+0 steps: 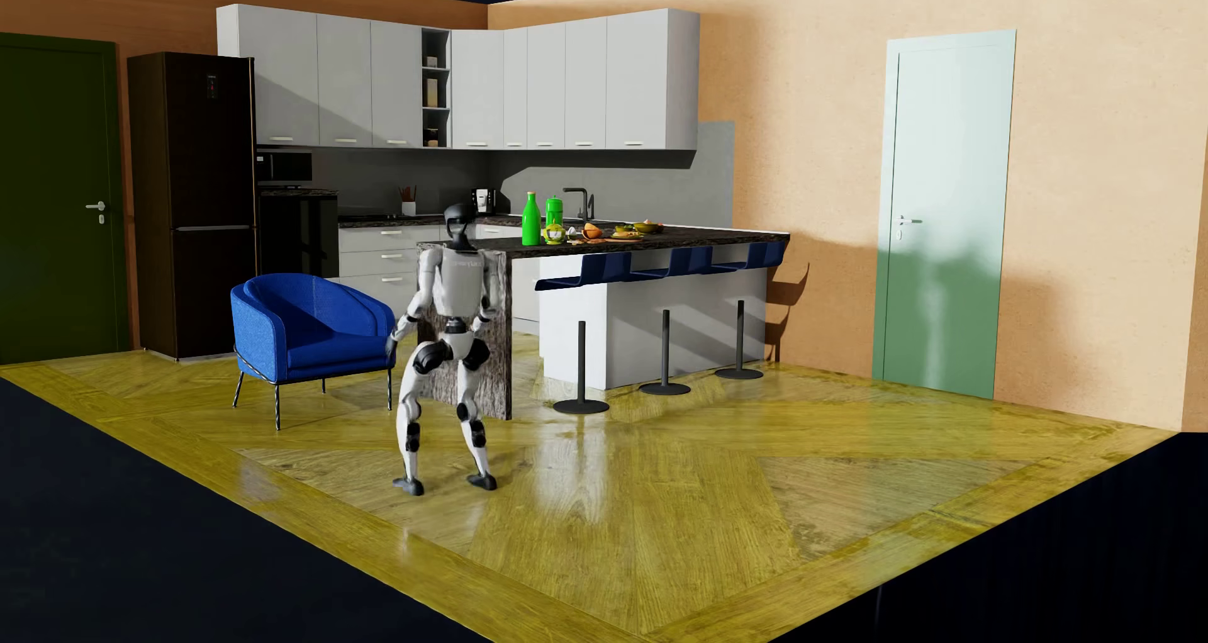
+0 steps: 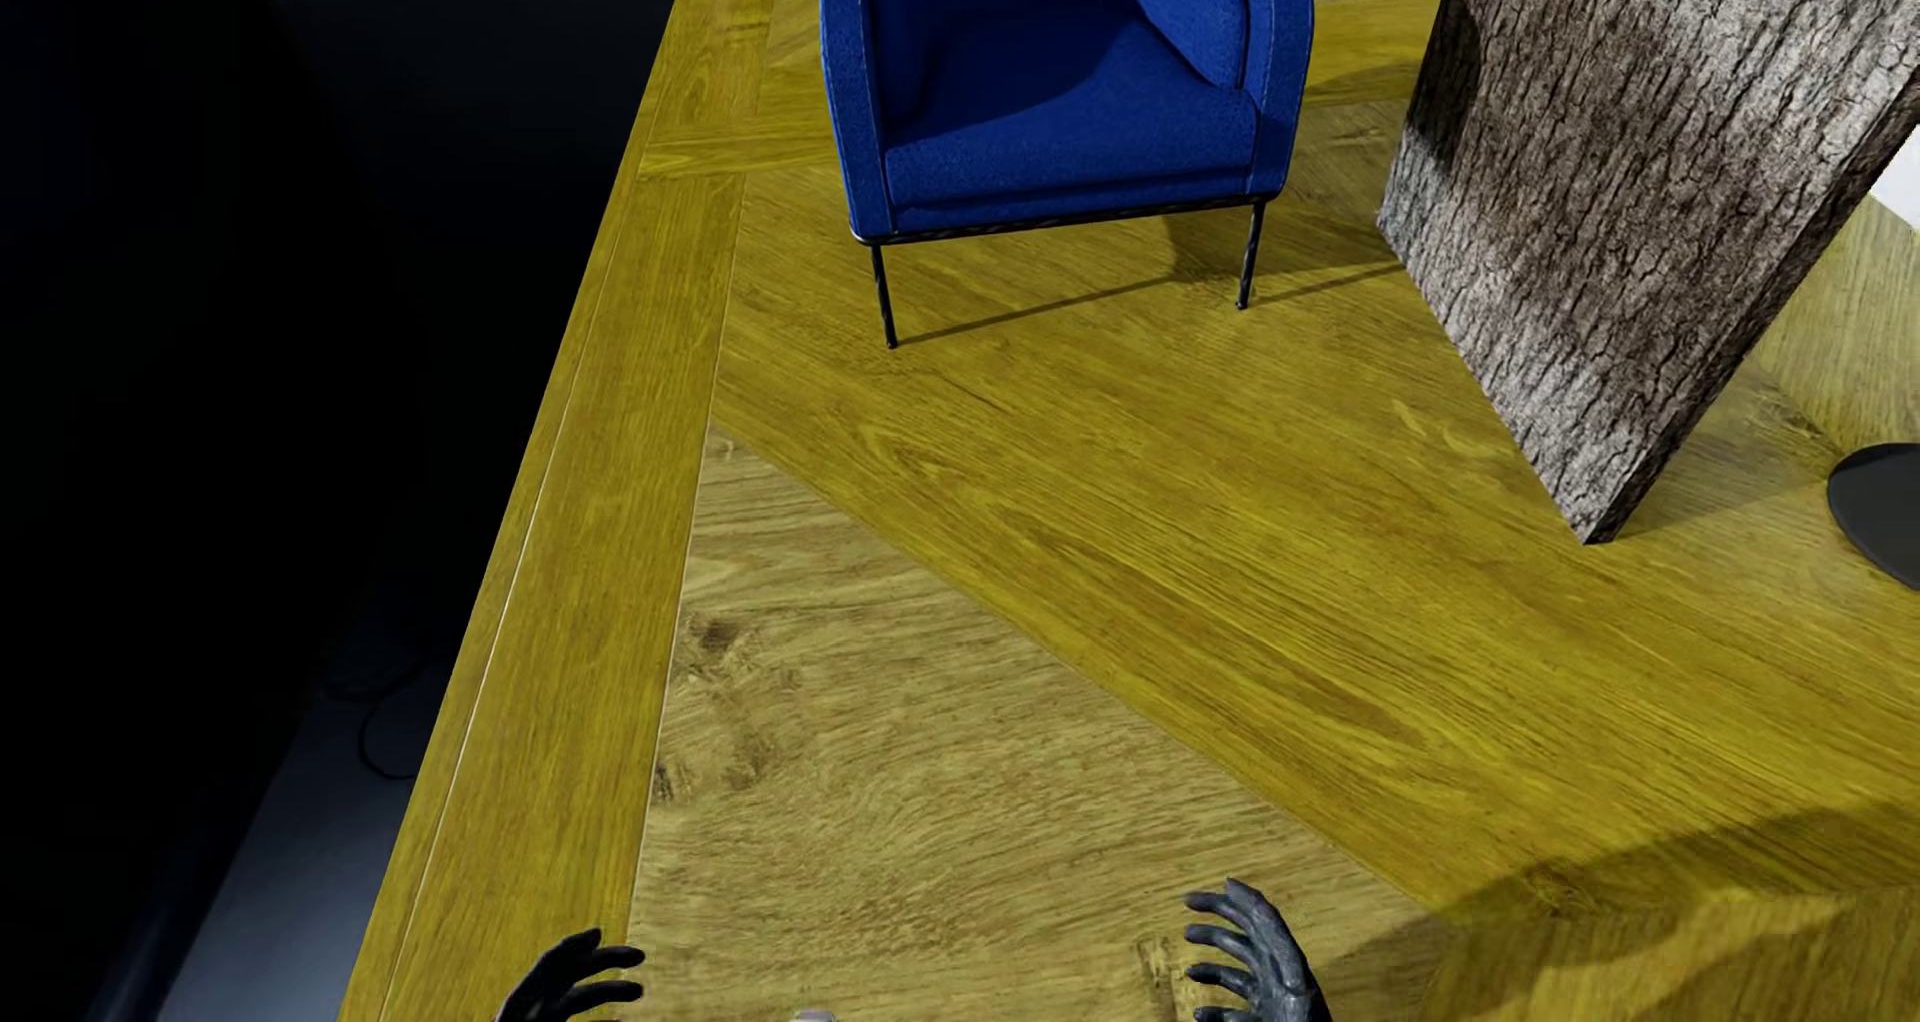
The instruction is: Walk to the armchair
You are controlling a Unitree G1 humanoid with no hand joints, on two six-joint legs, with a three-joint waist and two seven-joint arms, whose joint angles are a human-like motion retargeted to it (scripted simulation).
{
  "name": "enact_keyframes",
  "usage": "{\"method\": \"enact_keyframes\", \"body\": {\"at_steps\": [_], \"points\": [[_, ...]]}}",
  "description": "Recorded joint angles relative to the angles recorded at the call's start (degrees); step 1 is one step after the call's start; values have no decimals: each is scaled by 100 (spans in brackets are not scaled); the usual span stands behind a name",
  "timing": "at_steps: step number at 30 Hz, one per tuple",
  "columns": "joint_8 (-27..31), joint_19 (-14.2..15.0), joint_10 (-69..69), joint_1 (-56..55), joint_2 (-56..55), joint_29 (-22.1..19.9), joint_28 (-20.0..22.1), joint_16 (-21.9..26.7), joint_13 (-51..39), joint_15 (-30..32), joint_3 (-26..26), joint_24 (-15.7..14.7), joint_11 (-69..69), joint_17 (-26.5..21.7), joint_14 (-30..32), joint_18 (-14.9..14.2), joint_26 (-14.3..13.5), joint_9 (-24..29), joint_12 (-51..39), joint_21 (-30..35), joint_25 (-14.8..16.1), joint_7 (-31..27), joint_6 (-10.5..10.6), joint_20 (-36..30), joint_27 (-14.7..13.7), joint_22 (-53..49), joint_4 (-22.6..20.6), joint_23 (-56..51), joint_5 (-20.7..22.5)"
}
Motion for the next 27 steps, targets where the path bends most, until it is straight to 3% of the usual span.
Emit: {"method": "enact_keyframes", "body": {"at_steps": [1, 2, 4, 5, 7, 8, 9, 10, 11, 13, 14, 16, 17, 19, 20, 21, 22, 23, 24, 25, 26, 27], "points": [[61, -1, 44, 117, 47, 57, 85, 142, -216, -174, -29, -26, 253, 38, 136, 182, -68, 38, 45, 91, -8, 39, -123, 76, -112, 38, -46, 13, -43], [60, -196, 41, 220, 37, 189, 298, 185, -335, -205, -61, -74, 494, 8, 21, 161, -6, 67, -66, 161, -14, 53, -323, 104, -170, -82, -128, 116, -120], [162, -32, -176, 480, 214, 486, 920, -115, -300, -194, -309, -214, 409, -35, -115, 143, 43, 30, -257, -50, 17, 103, -663, 38, 62, -314, -185, 261, -157], [201, -84, -158, 604, 367, 581, 1191, -202, -251, -214, -469, -289, 301, -218, -265, 118, -2, 46, -308, 31, 45, 127, -727, 22, 282, -313, -107, 169, -78], [165, -158, 37, 738, 512, 344, 1465, -361, -149, -221, -592, -415, 450, -241, -616, 96, -101, 109, -463, 133, -17, 63, -768, 274, 610, -19, -44, 62, 0], [141, -228, 104, 821, 219, 78, 1486, -256, -317, 227, -557, -449, 1189, -74, -752, 83, -140, 213, -311, 169, -53, 15, -770, 277, 784, -43, -16, 23, 40], [170, -303, 47, 962, -167, -117, 1447, -149, -381, 1156, -485, -457, 1919, 4, -832, 76, -126, 264, -141, 87, -50, -51, -746, 258, 873, -21, -7, -20, 114], [166, -557, -133, 1069, -554, -205, 1370, -73, -285, 1801, -398, -451, 2312, 26, -853, 71, -52, 153, -49, 78, -53, -71, -800, 262, 887, 47, -54, 8, 90], [36, -919, -319, 1294, -815, -120, 1230, 52, -212, 1486, -437, -419, 2240, 20, -908, 49, 39, 84, 72, 15, -126, -9, -884, 226, 900, 69, -65, 44, -27], [-129, -663, -279, 1571, -1052, 169, 905, -102, 94, 162, -629, -312, 837, -80, -1205, -13, 461, 11, -350, -294, -566, 37, -1004, -40, 885, -220, -140, -138, -195], [-133, -152, 521, 1391, -889, 221, 743, -426, 73, 320, -660, -285, 418, -330, -1319, -58, 473, 51, -653, -238, -757, 23, -901, -30, 751, -198, -53, 284, -170], [-52, -141, 2296, 370, -600, 79, 404, -417, 268, 103, -449, -199, 332, -406, 248, -43, 483, 89, -805, 93, -738, -120, -677, -192, 375, -50, -182, 711, -149], [-62, -111, 2326, -16, -354, 33, 240, -392, 456, 68, -220, -166, 114, -324, 137, -15, 578, 101, -722, -36, -490, -106, -454, -93, 214, -243, -287, 657, -141], [-102, -26, 1528, -505, 154, -34, 70, -276, 368, -106, 10, -30, -179, -95, -346, -24, 413, 86, -418, -35, -21, 17, -11, 125, 83, -267, -389, 206, -111], [-49, -56, 847, -602, 304, -11, 65, -157, 253, -309, 33, 79, -115, 5, -469, -71, 195, 55, -202, -22, 28, 65, 135, 229, 43, -218, -335, -49, -68], [-20, -57, 197, -491, 124, 78, 198, -65, -23, -205, -127, 172, 803, -12, -77, -85, -11, 182, -268, -13, -32, 73, 228, 208, 37, 43, -249, -120, -39], [83, -435, 191, -418, -487, 192, 432, 184, -143, 494, -256, 194, 2143, 15, 549, 193, -202, 218, -431, 8, -113, 126, 84, 71, 73, 229, -301, -210, -69], [150, -692, 230, -361, -1082, 344, 787, 268, -71, 1289, -256, 123, 2727, -131, 398, 634, -356, 176, -542, 228, -150, 166, -177, 147, 130, 44, -362, -13, -50], [182, -444, 158, -146, -1245, 509, 1132, 182, 84, 986, -273, -23, 2299, -190, 296, 322, -623, 171, -482, 57, -145, 161, -429, 138, 340, -62, -354, 4, -88], [243, -195, 196, 8, -1229, 632, 1386, 15, 216, 463, -300, -192, 1422, -273, 61, 344, -741, 141, -451, -151, -144, 177, -687, 71, 605, -194, -366, -18, -220], [306, 311, 428, -25, -1089, 682, 1514, -228, 241, 585, -264, -318, 501, -514, -304, 425, -639, -5, -550, -286, -138, 142, -858, -151, 831, -214, -388, 330, -356], [274, 181, 443, 119, -891, 600, 1458, -364, 21, 518, -422, -283, 350, -513, -517, 366, -459, -99, -316, -289, -203, 102, -849, -131, 1084, -106, -288, 406, -238]]}}
